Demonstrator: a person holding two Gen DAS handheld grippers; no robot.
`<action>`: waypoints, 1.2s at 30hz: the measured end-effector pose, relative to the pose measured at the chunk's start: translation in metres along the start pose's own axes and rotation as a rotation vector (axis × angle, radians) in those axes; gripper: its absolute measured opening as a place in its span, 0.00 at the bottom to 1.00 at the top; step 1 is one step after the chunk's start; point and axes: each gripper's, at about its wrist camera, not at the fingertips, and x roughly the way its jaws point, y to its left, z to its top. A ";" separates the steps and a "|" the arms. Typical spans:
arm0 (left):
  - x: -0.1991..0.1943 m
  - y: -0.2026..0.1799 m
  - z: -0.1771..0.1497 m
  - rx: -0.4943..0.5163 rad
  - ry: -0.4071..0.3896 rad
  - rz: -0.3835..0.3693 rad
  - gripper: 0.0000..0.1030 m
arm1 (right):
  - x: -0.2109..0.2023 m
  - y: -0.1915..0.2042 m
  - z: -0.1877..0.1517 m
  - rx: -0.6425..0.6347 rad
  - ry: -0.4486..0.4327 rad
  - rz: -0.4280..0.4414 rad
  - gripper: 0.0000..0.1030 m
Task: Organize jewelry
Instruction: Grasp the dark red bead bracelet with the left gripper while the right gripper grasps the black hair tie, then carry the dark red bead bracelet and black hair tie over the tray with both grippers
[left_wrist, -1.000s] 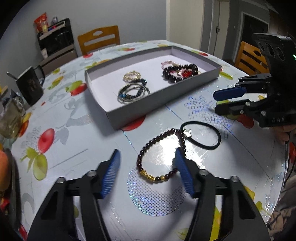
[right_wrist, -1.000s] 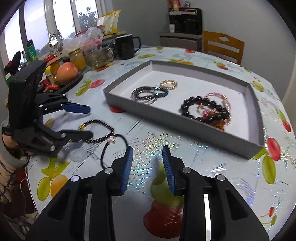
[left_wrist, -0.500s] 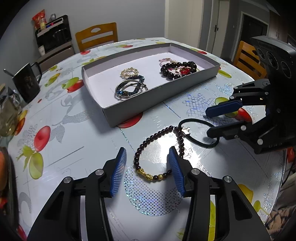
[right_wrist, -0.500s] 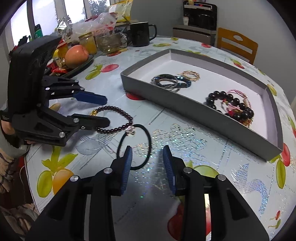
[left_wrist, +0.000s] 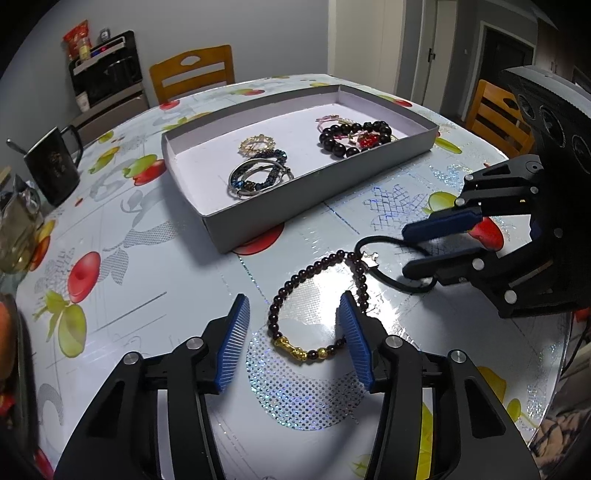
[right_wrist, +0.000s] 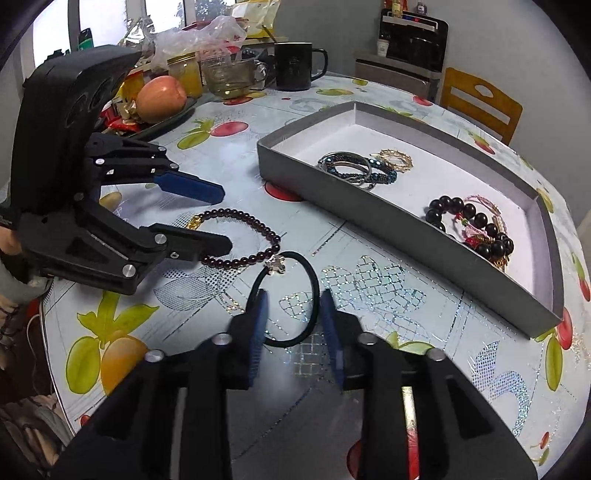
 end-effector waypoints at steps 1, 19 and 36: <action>0.000 -0.001 0.000 0.002 -0.003 0.004 0.38 | 0.000 0.001 0.000 -0.005 -0.001 -0.004 0.15; -0.001 0.000 0.001 -0.007 -0.005 0.012 0.22 | 0.001 -0.005 0.001 0.024 0.000 0.005 0.04; -0.004 0.004 0.001 -0.032 -0.020 -0.006 0.06 | -0.005 -0.006 0.004 0.021 -0.035 -0.008 0.03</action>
